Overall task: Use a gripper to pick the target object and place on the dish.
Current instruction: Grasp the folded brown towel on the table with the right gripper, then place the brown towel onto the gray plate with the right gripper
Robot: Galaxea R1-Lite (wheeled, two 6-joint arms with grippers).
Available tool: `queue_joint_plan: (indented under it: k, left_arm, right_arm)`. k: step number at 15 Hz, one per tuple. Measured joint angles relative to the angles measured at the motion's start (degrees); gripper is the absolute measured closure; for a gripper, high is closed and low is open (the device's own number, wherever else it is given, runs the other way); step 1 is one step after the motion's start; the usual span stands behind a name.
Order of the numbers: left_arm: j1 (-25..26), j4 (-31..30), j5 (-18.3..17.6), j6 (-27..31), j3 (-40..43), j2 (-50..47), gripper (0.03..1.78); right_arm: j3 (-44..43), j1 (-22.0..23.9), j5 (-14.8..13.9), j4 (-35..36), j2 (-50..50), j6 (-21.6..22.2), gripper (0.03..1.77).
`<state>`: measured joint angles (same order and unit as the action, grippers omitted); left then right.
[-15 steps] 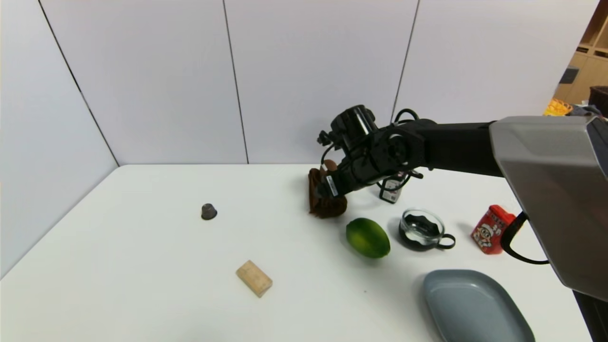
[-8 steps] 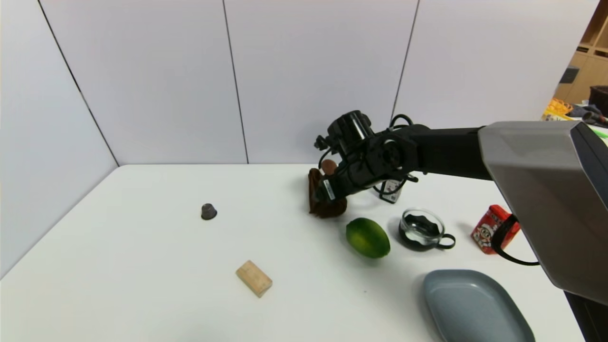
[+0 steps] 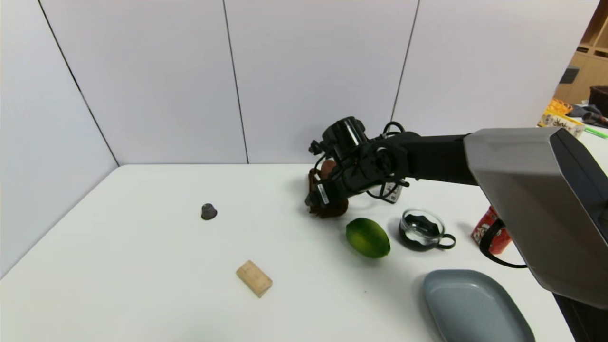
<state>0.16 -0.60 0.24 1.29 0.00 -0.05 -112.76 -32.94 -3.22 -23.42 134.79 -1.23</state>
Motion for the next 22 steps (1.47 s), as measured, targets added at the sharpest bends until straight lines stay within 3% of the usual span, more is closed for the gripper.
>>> queue_joint_plan:
  k: [6, 7, 10, 13, 14, 15, 22]
  left_arm:
    - [0.0, 0.0, 0.0, 0.0, 0.0, 0.0, 0.12]
    - [0.0, 0.0, 0.0, 0.0, 0.0, 0.0, 0.12]
    - [0.0, 0.0, 0.0, 0.0, 0.0, 0.0, 0.12]
    - [0.0, 0.0, 0.0, 0.0, 0.0, 0.0, 0.12]
    - [0.0, 0.0, 0.0, 0.0, 0.0, 0.0, 0.12]
    - [0.0, 0.0, 0.0, 0.0, 0.0, 0.0, 0.12]
    - [0.0, 0.0, 0.0, 0.0, 0.0, 0.0, 0.12]
  right_arm:
    - [0.0, 0.5, 0.0, 0.3, 1.1, -0.1, 0.09]
    - [0.0, 0.6, -0.1, 0.3, 1.2, -0.1, 0.31]
    - [0.0, 0.7, -0.2, 0.3, 1.3, -0.3, 0.75]
    - [0.0, 0.7, -0.3, 0.3, 1.4, -0.3, 1.03]
    - [0.0, 0.6, -0.4, 0.4, 1.4, -0.3, 1.28]
    - [0.0, 0.6, -0.5, 0.4, 1.3, -0.3, 1.42]
    - [0.1, 1.0, -1.7, 4.3, -1.4, -3.4, 1.42]
